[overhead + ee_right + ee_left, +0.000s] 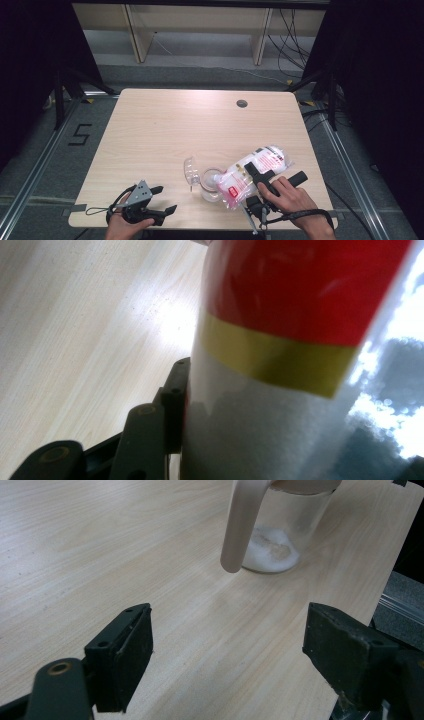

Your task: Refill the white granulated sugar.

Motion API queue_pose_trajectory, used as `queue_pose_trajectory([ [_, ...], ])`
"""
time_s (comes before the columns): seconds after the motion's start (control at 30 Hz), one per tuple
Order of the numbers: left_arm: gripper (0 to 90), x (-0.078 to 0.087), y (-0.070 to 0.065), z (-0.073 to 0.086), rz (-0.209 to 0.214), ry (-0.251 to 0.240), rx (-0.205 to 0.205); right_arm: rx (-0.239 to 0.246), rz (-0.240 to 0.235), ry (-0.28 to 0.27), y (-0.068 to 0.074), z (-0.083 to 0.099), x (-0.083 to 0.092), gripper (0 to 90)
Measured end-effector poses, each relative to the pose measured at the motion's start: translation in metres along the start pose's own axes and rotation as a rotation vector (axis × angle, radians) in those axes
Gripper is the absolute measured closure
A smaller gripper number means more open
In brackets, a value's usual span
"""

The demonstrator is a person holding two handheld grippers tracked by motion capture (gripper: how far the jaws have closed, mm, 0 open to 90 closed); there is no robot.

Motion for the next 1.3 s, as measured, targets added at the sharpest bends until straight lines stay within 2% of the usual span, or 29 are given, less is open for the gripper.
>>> queue_pose_trajectory([
  [0.03, 19.7, 0.0, 0.0, 0.0, 0.0, 0.0, 0.0, 0.015, -0.003, 0.002, -0.0008, 0.0004, 0.0001, 56.5],
  [0.23, 19.7, 0.0009, 0.0004, 0.0005, -0.007, 0.009, -0.004, 0.0, -0.001, -0.001, 0.0, 0.0002, -0.0001, 56.6],
  [0.27, 19.7, 0.0009, 0.0004, 0.0005, -0.007, 0.009, -0.004, -0.035, 0.001, 0.02, 0.0031, 0.002, 0.0018, 56.6],
  [0.33, 19.7, 0.0006, 0.0, 0.0003, -0.005, 0.005, 0.001, -0.025, -0.001, 0.016, 0.0025, 0.0016, 0.0012, 56.7],
  [0.37, 19.7, 0.0007, 0.0012, -0.0002, 0.001, 0.005, -0.022, -0.014, -0.001, 0.007, 0.0013, 0.0008, 0.0005, 56.7],
  [0.4, 19.7, 0.0007, 0.0012, -0.0002, 0.001, 0.005, -0.022, -0.014, -0.001, 0.007, 0.0013, 0.0008, 0.0005, 56.7],
  [0.43, 19.7, 0.0015, 0.002, 0.0013, -0.009, 0.019, -0.017, -0.033, 0.0, 0.019, 0.0027, 0.0019, 0.0012, 56.7],
  [0.5, 19.7, 0.0013, 0.0015, 0.0012, -0.008, 0.017, -0.011, -0.036, -0.002, 0.02, 0.0031, 0.0021, 0.0012, 56.7],
  [0.57, 19.7, 0.0005, 0.0, 0.0004, -0.006, 0.006, 0.001, -0.015, -0.006, 0.02, 0.0024, 0.0027, 0.0006, 56.7],
  [0.63, 19.7, 0.0006, 0.0005, 0.0001, -0.004, 0.006, -0.007, -0.023, -0.006, 0.022, 0.003, 0.0031, 0.0005, 56.8],
  [0.67, 19.7, 0.0025, 0.0044, 0.0012, -0.004, 0.029, -0.053, -0.024, -0.006, 0.021, 0.0031, 0.0031, 0.0004, 56.8],
  [0.77, 19.7, 0.0016, 0.0023, 0.0012, -0.009, 0.02, -0.021, -0.03, -0.019, 0.019, 0.0046, 0.003, 0.0007, 56.8],
  [0.8, 19.7, 0.0023, 0.0035, 0.0018, -0.011, 0.029, -0.031, -0.025, -0.018, 0.017, 0.0039, 0.0029, 0.0005, 56.9],
  [0.9, 19.7, 0.0022, 0.0034, 0.0017, -0.012, 0.029, -0.031, -0.017, -0.011, 0.002, 0.0023, 0.0017, -0.0003, 56.9],
  [0.93, 19.7, 0.0006, 0.0003, 0.0003, -0.005, 0.007, -0.004, -0.021, -0.009, 0.006, 0.0025, 0.0021, 0.0002, 56.9],
  [1.0, 19.7, 0.0006, 0.0003, 0.0003, -0.005, 0.006, -0.004, -0.003, -0.008, 0.007, 0.0014, 0.0027, 0.0001, 56.9],
  [1.03, 19.7, 0.0001, 0.0013, -0.0006, 0.006, -0.001, -0.027, -0.004, 0.0, 0.01, 0.0003, 0.0035, 0.0002, 56.9],
  [1.07, 19.7, 0.0002, 0.0011, -0.0005, 0.007, 0.001, -0.025, -0.024, -0.004, 0.025, 0.0023, 0.0049, 0.0015, 56.9],
  [1.1, 19.7, 0.0002, 0.0012, -0.0007, 0.008, 0.0, -0.026, -0.028, -0.002, 0.017, 0.0025, 0.0042, 0.0008, 56.9],
  [1.13, 19.7, 0.0002, 0.0012, -0.0007, 0.008, 0.0, -0.026, -0.028, -0.002, 0.017, 0.0025, 0.0042, 0.0008, 56.9],
  [1.17, 19.7, 0.0004, 0.0003, 0.0004, 0.002, 0.006, -0.003, -0.02, -0.013, 0.011, 0.003, 0.0041, 0.0004, 56.9],
  [1.3, 19.7, 0.0002, 0.0004, 0.0002, 0.001, 0.003, -0.005, -0.025, -0.013, 0.016, 0.004, 0.0043, 0.0002, 56.9],
])
Point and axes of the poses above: each handheld gripper's, and its own axes: x roughly backward along the jaws, z roughly out of its underside, y roughly to its left, the point moved 9 cm from there along -x, roughly forward along the jaws, and after that the axes turned 8 degrees about -y, right-handed, at the moved point
